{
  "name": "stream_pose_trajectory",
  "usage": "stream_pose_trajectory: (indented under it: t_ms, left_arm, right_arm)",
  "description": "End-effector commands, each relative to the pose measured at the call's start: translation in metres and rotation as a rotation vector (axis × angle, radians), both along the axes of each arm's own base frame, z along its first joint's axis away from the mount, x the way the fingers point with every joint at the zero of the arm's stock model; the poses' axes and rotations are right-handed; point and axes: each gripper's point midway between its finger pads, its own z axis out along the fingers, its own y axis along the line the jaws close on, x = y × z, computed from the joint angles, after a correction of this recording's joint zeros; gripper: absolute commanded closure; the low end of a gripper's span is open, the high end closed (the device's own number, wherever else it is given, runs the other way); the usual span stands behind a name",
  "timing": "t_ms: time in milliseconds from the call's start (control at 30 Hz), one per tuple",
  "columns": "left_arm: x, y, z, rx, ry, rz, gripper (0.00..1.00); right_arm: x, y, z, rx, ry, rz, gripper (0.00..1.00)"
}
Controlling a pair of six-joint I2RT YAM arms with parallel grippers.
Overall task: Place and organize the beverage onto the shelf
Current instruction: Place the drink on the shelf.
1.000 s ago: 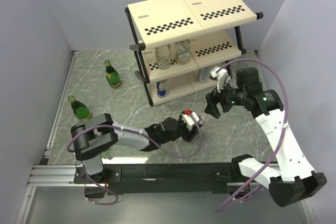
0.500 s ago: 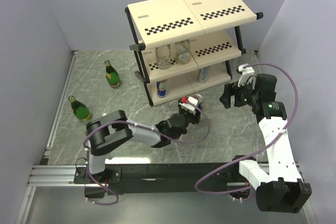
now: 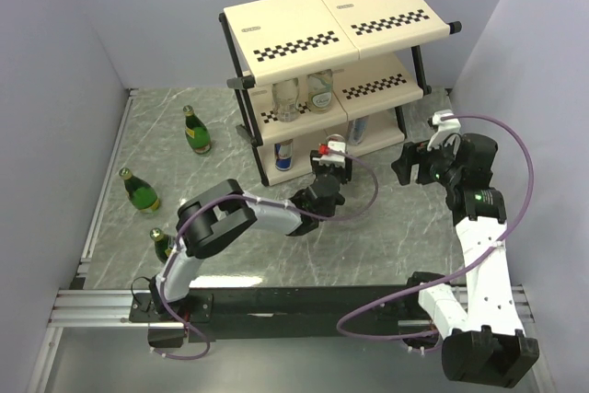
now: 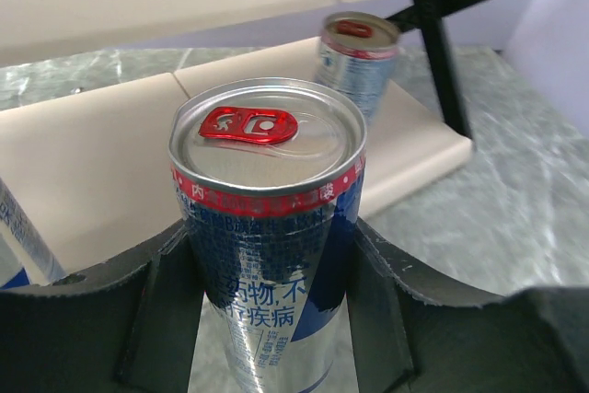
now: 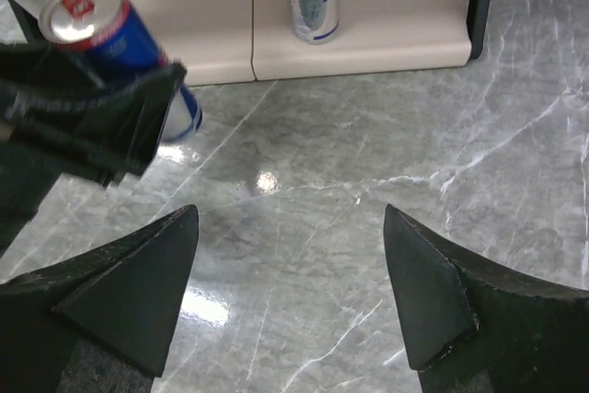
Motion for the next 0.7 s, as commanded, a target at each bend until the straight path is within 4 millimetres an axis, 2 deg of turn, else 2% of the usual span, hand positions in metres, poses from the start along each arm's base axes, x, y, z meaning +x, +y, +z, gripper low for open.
stream_pose_trajectory:
  t_ms: [0,233,667]
  left_arm:
    - [0.015,-0.001,0.033,-0.107,-0.059,0.052,1.0]
    - [0.042,0.014,0.025,-0.087,-0.07,0.118,0.99]
    - [0.065,0.028,0.014,-0.014,-0.104,0.192,0.99]
  right_arm:
    - [0.003,-0.002,0.01,0.004,-0.051,-0.003,0.13]
    - [0.002,-0.004,0.01,0.011,-0.05,-0.002,0.13]
    - [-0.001,-0.005,0.011,0.029,-0.05,-0.001,0.13]
